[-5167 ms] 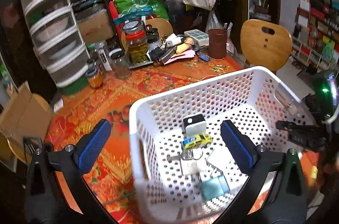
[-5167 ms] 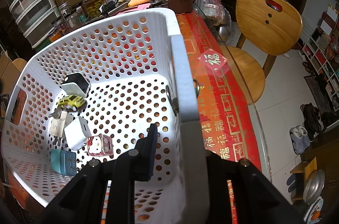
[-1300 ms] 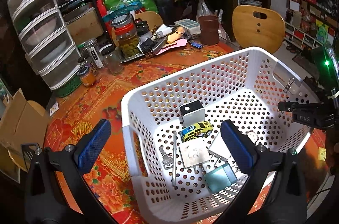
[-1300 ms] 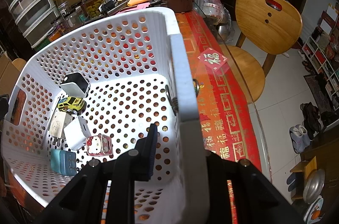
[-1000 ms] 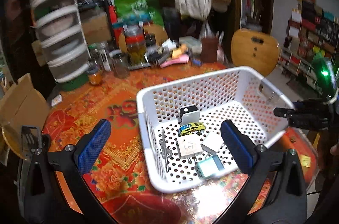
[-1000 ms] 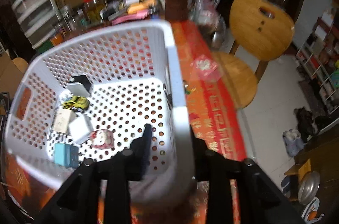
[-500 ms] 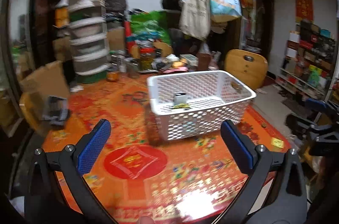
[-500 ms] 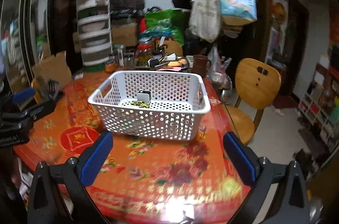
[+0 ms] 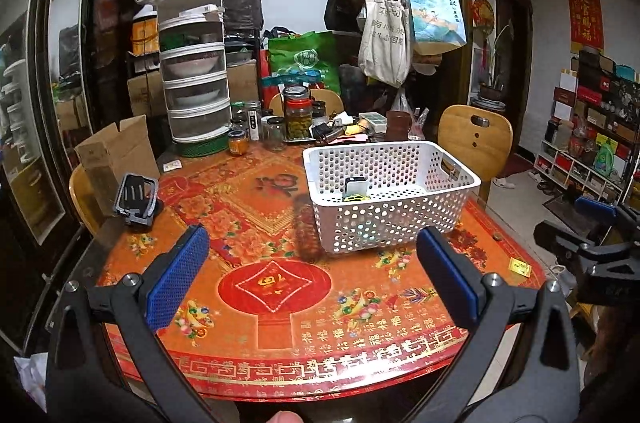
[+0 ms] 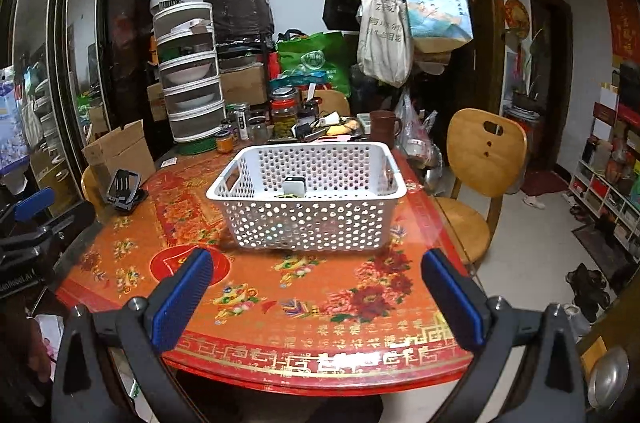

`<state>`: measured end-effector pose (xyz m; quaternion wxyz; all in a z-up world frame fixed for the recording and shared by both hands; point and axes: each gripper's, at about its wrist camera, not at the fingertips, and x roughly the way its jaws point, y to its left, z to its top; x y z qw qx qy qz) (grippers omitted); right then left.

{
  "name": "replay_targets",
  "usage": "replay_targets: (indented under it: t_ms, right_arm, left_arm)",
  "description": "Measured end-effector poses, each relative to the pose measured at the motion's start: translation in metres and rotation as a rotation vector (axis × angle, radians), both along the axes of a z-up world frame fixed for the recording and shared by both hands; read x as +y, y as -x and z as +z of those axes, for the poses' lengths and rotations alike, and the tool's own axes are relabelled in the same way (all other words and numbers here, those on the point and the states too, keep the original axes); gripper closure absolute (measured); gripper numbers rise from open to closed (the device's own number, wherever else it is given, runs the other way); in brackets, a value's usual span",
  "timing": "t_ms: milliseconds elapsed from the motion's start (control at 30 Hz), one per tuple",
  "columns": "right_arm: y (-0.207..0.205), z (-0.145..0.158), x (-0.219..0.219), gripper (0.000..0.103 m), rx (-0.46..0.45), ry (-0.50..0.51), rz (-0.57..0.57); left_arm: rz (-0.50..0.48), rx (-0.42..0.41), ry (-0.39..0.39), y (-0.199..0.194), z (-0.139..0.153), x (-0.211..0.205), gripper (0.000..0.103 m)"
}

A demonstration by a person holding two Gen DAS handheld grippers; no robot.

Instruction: Organize rigid objects

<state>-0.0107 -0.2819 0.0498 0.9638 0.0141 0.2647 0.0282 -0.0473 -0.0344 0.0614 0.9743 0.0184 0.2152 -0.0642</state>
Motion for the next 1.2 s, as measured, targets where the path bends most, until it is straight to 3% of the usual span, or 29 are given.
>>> replay_targets:
  t_ms: [1200]
  right_arm:
    - [-0.002, -0.004, 0.01, 0.0, 0.01, 0.022, 0.029]
  left_arm:
    - [0.001, 0.038, 0.02, -0.018, -0.008, 0.0, 0.001]
